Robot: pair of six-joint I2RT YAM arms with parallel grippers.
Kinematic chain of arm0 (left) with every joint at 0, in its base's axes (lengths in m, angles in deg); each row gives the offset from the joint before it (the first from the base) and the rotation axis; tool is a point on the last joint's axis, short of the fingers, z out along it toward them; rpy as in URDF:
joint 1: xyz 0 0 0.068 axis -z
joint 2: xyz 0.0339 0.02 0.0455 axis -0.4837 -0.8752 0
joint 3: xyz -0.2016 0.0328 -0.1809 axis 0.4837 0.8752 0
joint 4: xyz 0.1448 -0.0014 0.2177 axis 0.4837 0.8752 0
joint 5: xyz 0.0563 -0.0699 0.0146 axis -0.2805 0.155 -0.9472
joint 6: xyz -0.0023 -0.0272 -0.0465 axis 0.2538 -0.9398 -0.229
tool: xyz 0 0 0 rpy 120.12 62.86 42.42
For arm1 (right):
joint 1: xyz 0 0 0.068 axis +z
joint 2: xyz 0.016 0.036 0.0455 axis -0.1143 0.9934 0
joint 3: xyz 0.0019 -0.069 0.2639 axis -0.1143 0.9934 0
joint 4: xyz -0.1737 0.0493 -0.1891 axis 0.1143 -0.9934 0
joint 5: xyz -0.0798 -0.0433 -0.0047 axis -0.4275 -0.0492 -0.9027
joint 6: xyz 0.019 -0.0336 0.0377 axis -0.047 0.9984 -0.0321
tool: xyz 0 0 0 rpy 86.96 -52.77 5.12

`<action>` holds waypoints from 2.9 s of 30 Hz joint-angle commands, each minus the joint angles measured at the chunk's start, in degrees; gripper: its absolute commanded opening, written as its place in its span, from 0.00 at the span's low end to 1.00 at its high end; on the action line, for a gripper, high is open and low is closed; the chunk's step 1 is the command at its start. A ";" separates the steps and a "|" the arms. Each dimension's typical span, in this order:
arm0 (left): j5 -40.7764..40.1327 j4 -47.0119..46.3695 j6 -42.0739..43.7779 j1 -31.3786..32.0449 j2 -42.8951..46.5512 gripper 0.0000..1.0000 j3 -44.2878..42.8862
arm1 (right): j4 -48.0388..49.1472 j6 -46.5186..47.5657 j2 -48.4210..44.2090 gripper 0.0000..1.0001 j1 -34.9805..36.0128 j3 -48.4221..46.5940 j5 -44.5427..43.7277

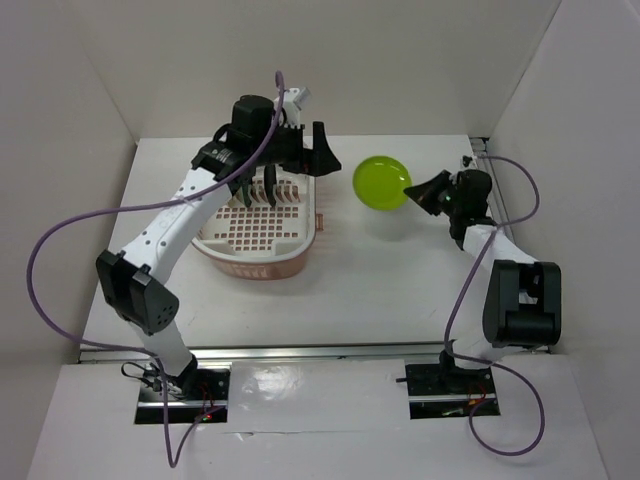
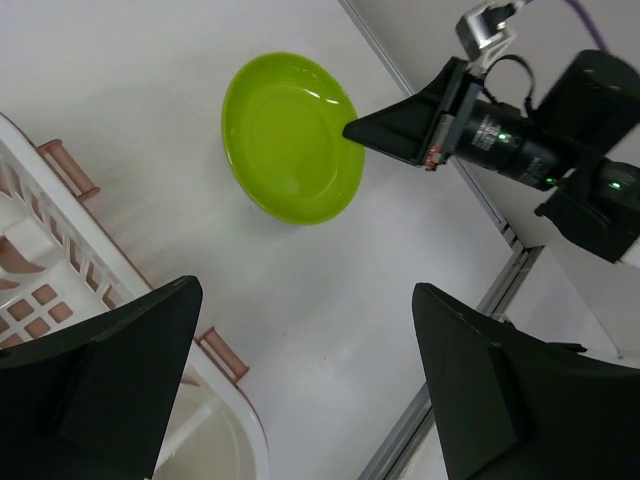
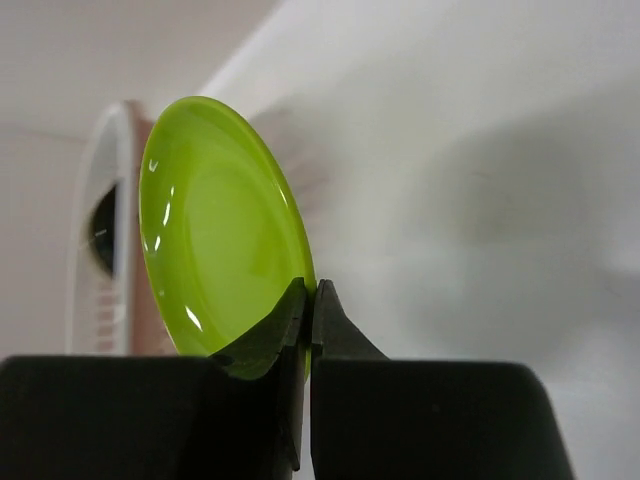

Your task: Load the plates into the dish rack

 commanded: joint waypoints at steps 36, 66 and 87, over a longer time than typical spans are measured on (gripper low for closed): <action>-9.08 5.48 2.15 0.11 -13.07 0.00 -16.19 | 11.82 -2.71 -0.21 1.00 13.49 -11.47 12.96; -60.70 6.19 9.62 -0.50 -19.75 0.00 -18.23 | -9.65 11.63 -2.06 1.00 19.20 -6.81 -3.05; -65.60 2.94 13.84 2.39 -23.70 0.00 -16.29 | -7.89 10.50 0.84 1.00 19.73 -7.42 2.32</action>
